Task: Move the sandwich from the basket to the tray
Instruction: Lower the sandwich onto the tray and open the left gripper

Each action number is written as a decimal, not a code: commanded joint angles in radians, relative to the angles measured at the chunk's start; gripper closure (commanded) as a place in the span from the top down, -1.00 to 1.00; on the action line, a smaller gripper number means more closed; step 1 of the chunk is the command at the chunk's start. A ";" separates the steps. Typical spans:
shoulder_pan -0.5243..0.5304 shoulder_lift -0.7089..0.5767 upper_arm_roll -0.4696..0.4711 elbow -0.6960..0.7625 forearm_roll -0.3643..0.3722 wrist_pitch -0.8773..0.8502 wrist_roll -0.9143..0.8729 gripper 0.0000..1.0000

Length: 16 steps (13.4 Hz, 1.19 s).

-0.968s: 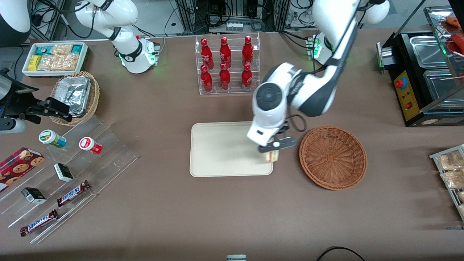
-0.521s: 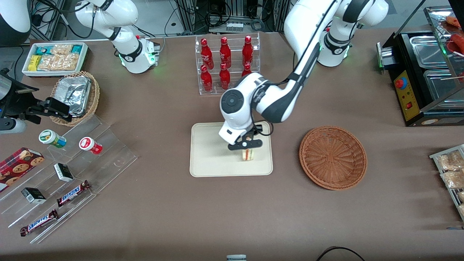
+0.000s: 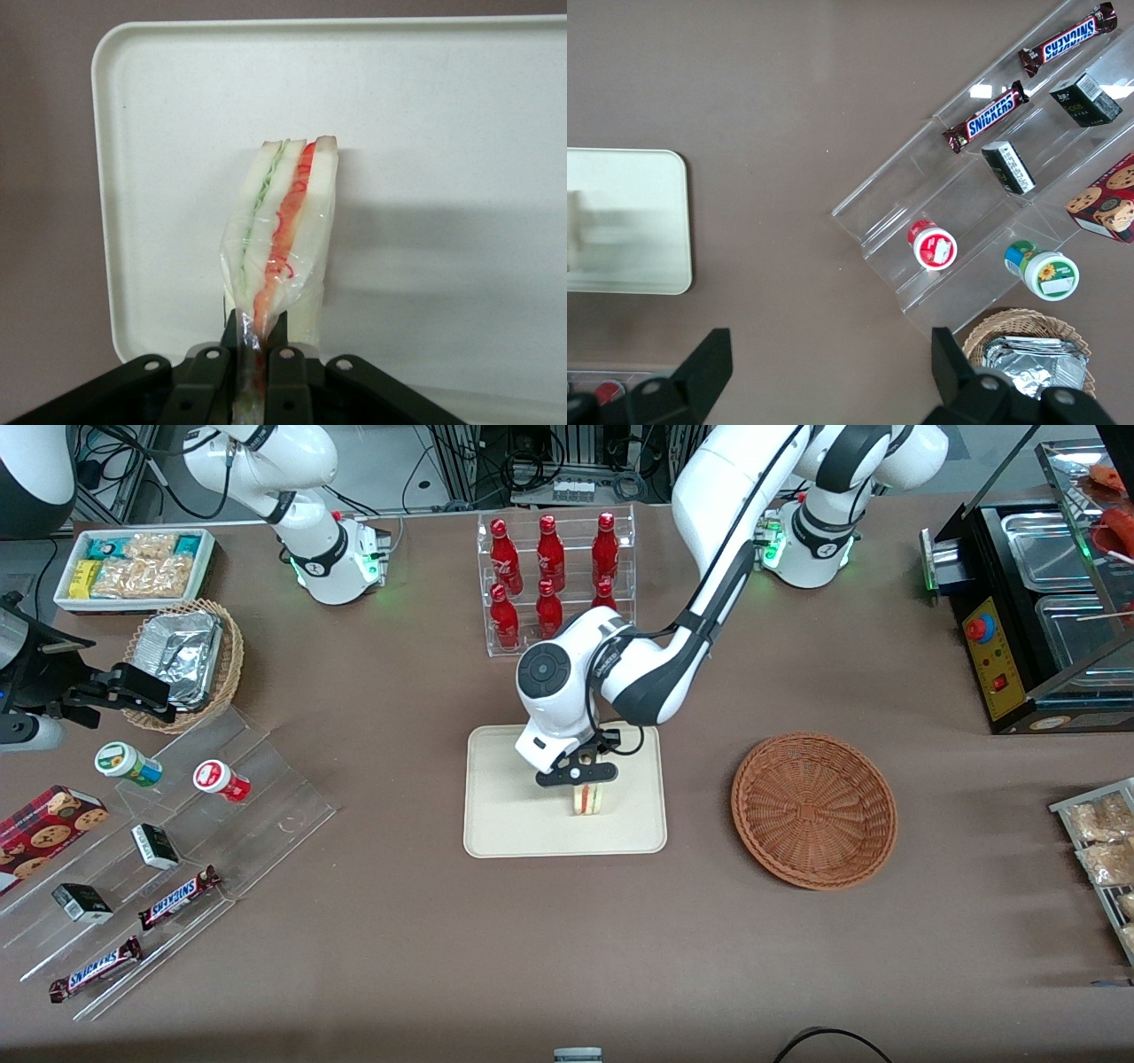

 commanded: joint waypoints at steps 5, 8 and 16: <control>-0.017 0.051 0.017 0.053 -0.006 0.008 -0.022 -0.40; -0.017 0.044 0.017 0.053 -0.001 0.002 -0.025 1.00; 0.092 -0.299 0.023 0.042 -0.046 -0.329 -0.077 1.00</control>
